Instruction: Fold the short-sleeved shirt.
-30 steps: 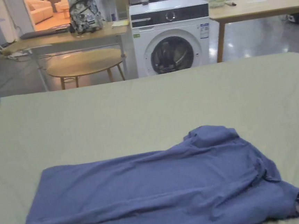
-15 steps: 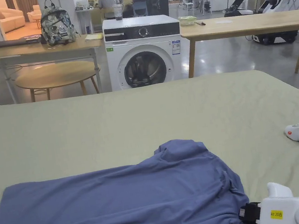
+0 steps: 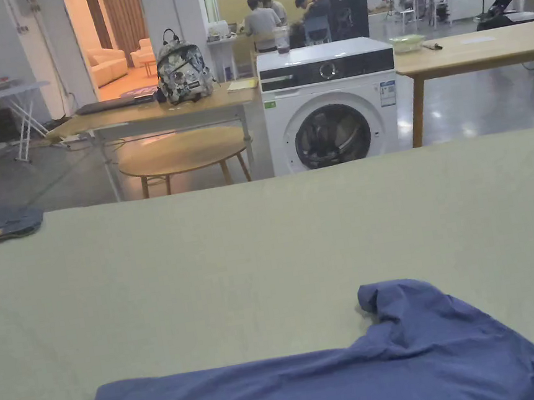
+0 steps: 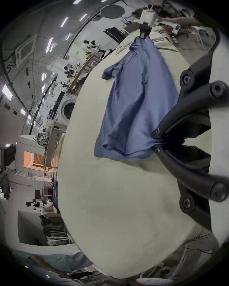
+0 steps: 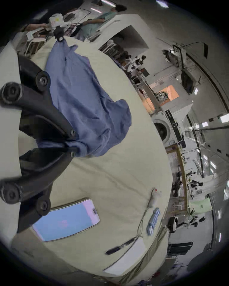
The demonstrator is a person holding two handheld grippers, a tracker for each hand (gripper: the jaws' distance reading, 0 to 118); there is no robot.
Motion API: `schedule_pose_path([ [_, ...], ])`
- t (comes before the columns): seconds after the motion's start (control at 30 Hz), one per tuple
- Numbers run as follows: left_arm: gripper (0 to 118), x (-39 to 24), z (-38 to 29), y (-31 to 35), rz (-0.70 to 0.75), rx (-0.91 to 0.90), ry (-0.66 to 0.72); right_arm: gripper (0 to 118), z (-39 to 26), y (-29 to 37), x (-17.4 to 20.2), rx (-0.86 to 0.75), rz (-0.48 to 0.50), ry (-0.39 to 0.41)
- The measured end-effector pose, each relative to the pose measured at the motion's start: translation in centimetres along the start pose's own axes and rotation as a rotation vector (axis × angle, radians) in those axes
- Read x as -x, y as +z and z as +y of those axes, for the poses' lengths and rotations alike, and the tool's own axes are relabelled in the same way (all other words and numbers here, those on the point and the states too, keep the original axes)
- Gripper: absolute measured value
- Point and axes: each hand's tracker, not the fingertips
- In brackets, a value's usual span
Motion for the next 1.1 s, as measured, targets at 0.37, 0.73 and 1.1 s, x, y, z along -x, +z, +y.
schedule_pose_path([
  [0.37, 44, 1.0, -3.1, 1.1, 0.102, -0.053, -0.018, 46, -4.9, 0.9, 0.1, -0.008, -0.123, 0.216],
  [0.73, 33, -8.2, -1.2, 9.2, 0.052, -0.419, -0.295, 28, -2.6, 5.1, 7.5, -0.253, 0.053, 0.373],
  [1.1, 0, -7.9, 2.7, 4.4, -0.077, -0.323, -0.185, 0, -3.5, 3.5, 9.4, -0.211, 0.119, 0.384],
])
